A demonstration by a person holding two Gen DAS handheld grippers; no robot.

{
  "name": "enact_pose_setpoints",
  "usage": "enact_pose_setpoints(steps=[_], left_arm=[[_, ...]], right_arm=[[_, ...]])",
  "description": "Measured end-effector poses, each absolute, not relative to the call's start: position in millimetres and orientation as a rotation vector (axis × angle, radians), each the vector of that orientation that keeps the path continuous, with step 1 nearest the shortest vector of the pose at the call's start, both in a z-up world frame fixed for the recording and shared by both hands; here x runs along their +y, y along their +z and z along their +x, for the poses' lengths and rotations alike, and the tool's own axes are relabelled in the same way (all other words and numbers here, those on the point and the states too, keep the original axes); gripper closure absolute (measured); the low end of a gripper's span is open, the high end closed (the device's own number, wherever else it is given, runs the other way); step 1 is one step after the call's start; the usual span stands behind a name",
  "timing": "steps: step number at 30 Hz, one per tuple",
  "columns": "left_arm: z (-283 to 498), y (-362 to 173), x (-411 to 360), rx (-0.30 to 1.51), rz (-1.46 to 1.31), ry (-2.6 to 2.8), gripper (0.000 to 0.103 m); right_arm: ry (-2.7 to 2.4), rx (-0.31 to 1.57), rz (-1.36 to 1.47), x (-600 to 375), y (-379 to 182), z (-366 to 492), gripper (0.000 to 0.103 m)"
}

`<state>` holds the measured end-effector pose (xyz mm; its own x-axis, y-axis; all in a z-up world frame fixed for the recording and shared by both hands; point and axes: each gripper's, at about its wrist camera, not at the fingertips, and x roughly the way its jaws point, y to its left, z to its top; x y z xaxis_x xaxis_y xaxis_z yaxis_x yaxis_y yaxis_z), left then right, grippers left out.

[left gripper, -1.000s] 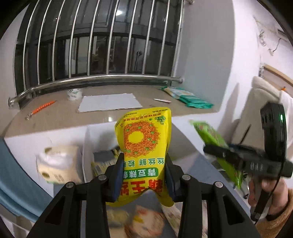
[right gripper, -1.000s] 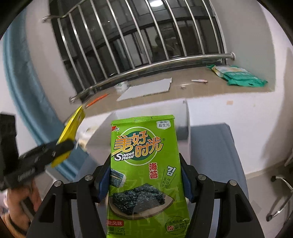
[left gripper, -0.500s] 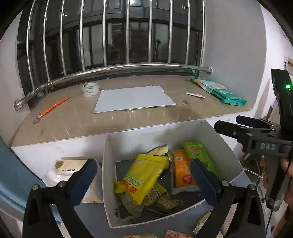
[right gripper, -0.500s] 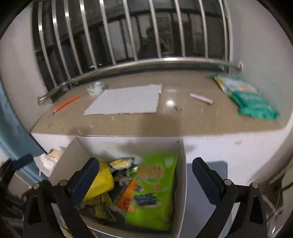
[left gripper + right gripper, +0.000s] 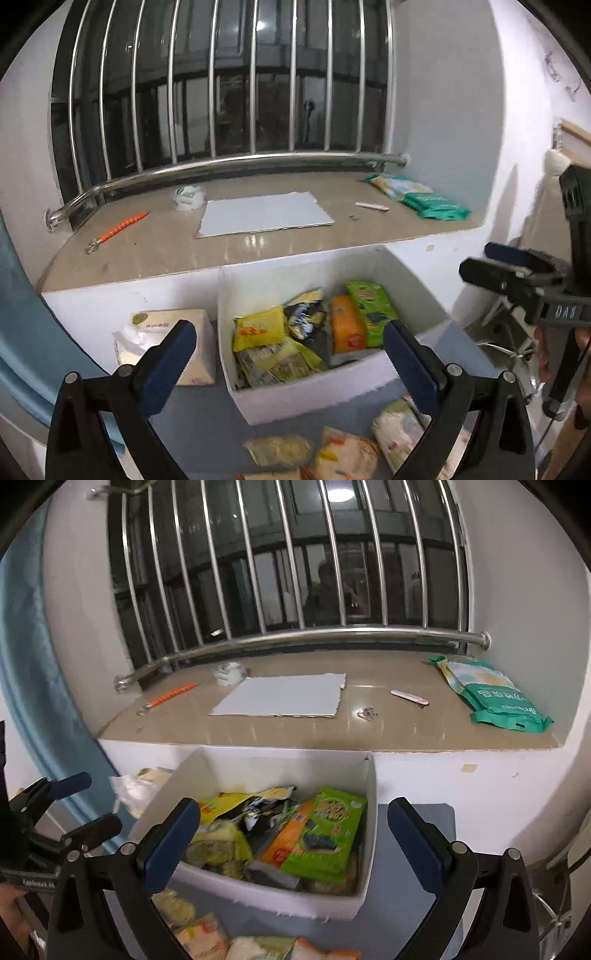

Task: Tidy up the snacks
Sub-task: 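Drop the green pack into the box while the left gripper drops the yellow bag in, then grasp the white printed bread bag with the right gripper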

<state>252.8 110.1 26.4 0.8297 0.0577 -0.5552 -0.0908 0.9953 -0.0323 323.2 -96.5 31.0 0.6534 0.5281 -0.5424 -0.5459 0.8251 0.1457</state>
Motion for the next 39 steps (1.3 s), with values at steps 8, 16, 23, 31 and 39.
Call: enact_pose_setpoints(steps=[8, 16, 23, 31, 39], left_arm=[[163, 36, 75, 0.534, -0.042, 0.008, 0.0], [80, -15, 51, 0.541, -0.135, -0.033, 0.0], [54, -48, 41, 0.593, -0.192, -0.031, 0.0], [38, -59, 44, 0.614, -0.183, -0.023, 0.0], [25, -64, 49, 0.613, -0.184, -0.02, 0.0]], right_arm=[[0.713, 0.576, -0.003, -129, 23, 220, 0.0], [0.707, 0.605, 0.05, -161, -25, 137, 0.0], [0.656, 0.727, 0.087, -178, -75, 118, 0.0], [0.614, 0.789, 0.089, -182, -92, 138, 0.0], [0.561, 0.898, 0.05, -161, -118, 203, 0.0]])
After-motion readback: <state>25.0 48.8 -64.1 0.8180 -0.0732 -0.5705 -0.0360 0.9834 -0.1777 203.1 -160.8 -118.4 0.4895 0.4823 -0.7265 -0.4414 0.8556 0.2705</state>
